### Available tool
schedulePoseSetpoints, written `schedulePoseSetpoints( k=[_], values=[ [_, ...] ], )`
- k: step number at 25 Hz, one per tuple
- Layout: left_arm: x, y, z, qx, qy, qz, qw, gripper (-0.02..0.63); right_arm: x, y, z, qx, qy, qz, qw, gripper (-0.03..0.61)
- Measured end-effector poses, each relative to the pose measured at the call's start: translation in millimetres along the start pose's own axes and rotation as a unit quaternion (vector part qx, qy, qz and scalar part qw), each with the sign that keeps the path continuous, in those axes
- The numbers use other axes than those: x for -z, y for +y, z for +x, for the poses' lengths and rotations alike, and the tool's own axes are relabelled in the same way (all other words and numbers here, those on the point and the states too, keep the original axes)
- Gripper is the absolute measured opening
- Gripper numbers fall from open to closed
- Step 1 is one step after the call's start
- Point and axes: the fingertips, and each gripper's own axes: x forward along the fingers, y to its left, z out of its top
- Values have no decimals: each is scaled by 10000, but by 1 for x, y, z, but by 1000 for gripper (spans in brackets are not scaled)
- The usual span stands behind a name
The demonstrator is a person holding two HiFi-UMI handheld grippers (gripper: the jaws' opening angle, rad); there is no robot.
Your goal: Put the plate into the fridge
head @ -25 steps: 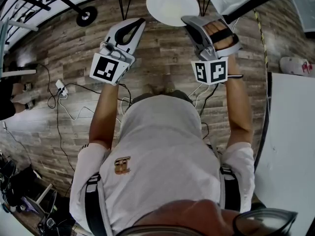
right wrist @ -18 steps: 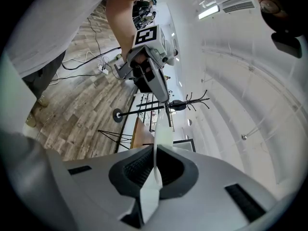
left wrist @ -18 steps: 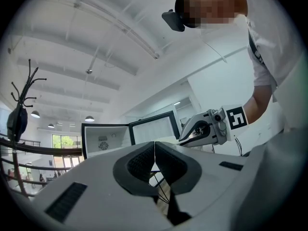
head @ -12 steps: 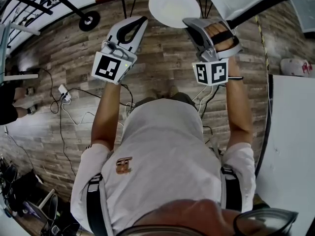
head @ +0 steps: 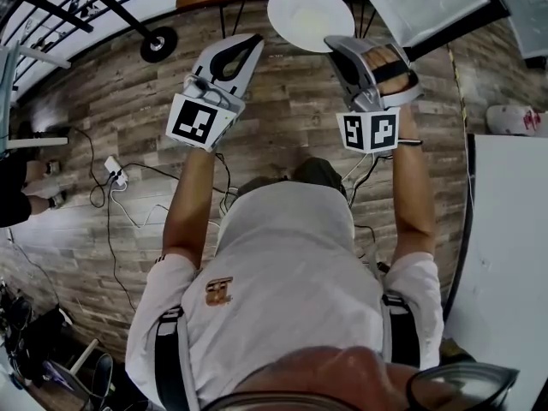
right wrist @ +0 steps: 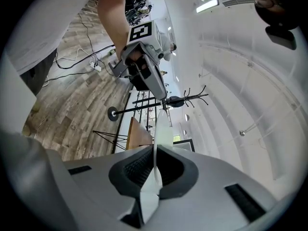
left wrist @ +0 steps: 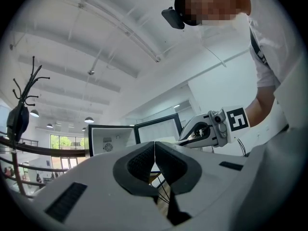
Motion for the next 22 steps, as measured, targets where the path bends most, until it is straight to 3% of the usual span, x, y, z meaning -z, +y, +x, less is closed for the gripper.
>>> schedulePoseSetpoints(
  k=[13, 22],
  values=[
    [22, 35, -3, -174, 43, -262, 9995, 18, -2, 0, 38, -81, 19, 29, 10000, 38],
    [24, 67, 34, -270, 44, -212, 9994, 18, 22, -20, 76, -52, -102, -9, 9999, 38]
  ],
)
